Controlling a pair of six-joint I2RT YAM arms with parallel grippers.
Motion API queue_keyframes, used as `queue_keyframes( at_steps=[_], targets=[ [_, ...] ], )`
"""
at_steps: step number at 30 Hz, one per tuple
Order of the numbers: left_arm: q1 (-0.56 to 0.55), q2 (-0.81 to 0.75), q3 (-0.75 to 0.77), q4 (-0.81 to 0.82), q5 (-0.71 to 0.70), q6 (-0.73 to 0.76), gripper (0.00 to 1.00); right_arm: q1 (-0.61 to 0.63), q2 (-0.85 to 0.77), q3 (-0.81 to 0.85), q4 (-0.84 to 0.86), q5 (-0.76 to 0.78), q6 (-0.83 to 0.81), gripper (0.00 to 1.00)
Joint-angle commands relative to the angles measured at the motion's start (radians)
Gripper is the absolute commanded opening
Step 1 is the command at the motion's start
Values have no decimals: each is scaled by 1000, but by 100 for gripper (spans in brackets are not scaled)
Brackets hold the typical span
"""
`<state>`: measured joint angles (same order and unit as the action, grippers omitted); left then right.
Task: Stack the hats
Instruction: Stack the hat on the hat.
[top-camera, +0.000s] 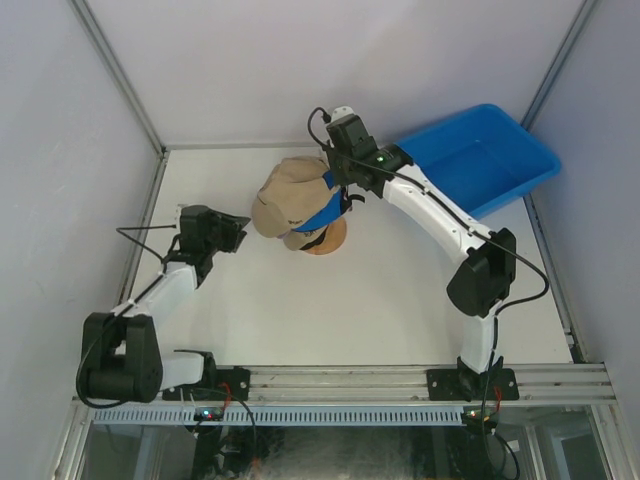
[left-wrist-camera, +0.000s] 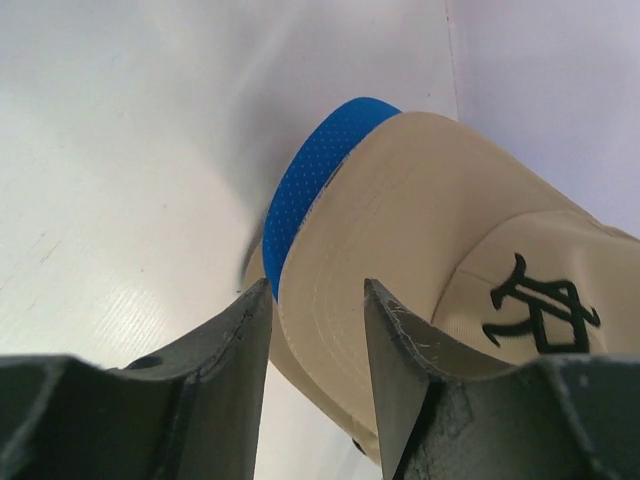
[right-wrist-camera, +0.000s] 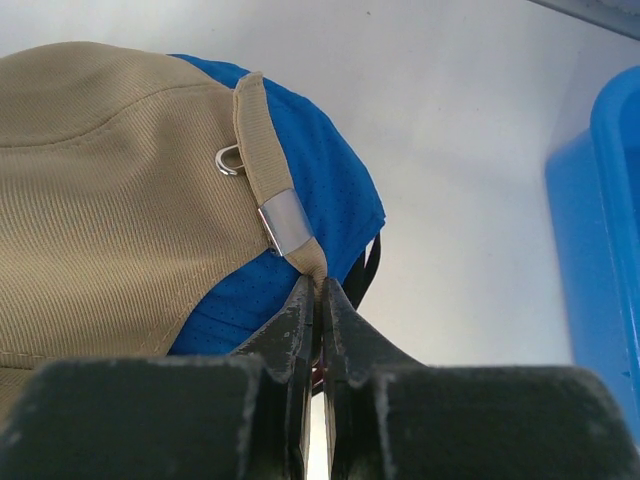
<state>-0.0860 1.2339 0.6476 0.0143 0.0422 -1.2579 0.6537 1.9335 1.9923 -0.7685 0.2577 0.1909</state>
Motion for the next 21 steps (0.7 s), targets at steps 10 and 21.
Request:
queue_keyframes(
  at_steps=[10, 21],
  targets=[
    [15, 192, 63, 219, 80, -70, 46, -40, -73, -98, 13, 42, 2, 0],
    [17, 276, 85, 306, 79, -94, 46, -52, -48, -161, 30, 43, 10, 0]
  ],
)
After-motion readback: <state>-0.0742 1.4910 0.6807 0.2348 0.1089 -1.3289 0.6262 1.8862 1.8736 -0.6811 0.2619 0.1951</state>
